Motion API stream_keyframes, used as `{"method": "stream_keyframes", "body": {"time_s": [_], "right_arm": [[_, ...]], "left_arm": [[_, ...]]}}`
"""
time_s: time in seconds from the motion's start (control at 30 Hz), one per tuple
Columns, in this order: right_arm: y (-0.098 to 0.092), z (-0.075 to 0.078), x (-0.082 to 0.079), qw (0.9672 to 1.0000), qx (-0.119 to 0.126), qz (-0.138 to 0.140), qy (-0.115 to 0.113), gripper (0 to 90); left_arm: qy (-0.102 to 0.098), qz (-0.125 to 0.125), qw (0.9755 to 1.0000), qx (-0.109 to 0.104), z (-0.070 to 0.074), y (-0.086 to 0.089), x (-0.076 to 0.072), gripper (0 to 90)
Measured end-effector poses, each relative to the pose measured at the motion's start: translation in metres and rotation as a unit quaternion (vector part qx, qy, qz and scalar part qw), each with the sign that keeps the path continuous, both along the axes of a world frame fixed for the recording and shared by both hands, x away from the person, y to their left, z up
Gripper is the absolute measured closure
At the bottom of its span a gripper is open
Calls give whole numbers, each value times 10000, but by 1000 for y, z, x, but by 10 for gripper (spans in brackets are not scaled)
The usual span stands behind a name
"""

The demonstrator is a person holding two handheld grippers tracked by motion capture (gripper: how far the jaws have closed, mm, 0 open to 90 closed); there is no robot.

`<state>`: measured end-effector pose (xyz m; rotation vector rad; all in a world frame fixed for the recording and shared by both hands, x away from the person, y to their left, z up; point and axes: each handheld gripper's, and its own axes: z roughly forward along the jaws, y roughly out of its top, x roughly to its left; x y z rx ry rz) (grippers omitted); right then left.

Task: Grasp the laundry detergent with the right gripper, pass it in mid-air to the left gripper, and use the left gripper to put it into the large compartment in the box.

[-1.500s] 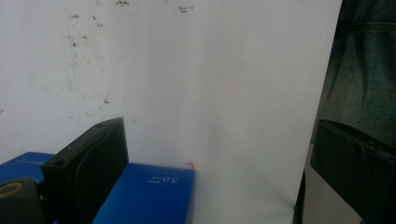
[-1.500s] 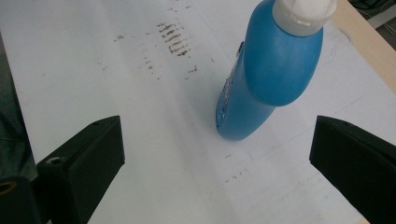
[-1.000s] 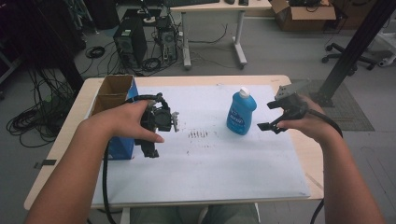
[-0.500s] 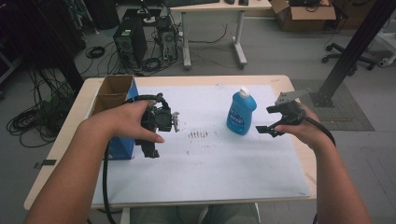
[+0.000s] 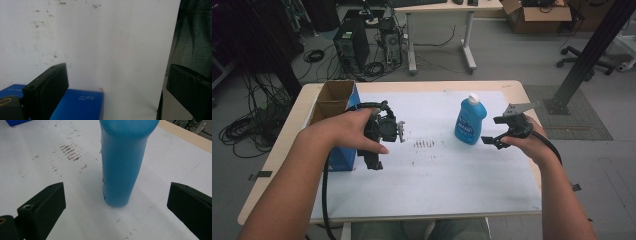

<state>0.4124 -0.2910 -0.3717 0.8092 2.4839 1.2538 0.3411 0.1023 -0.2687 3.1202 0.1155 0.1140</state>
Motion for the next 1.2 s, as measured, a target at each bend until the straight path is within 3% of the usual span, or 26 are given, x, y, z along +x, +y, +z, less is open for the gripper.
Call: {"method": "stream_keyframes", "body": {"time_s": [0.8, 1.2], "right_arm": [[10, -25, 12, 9978, 513, -257, -341, 13], [21, -36, 20, 9966, 602, -371, -429, 12]], "left_arm": [[7, -14, 10000, -6, 0, 0, 0, 44], [7, -18, 10000, -20, 0, 2, -1, 45]]}}
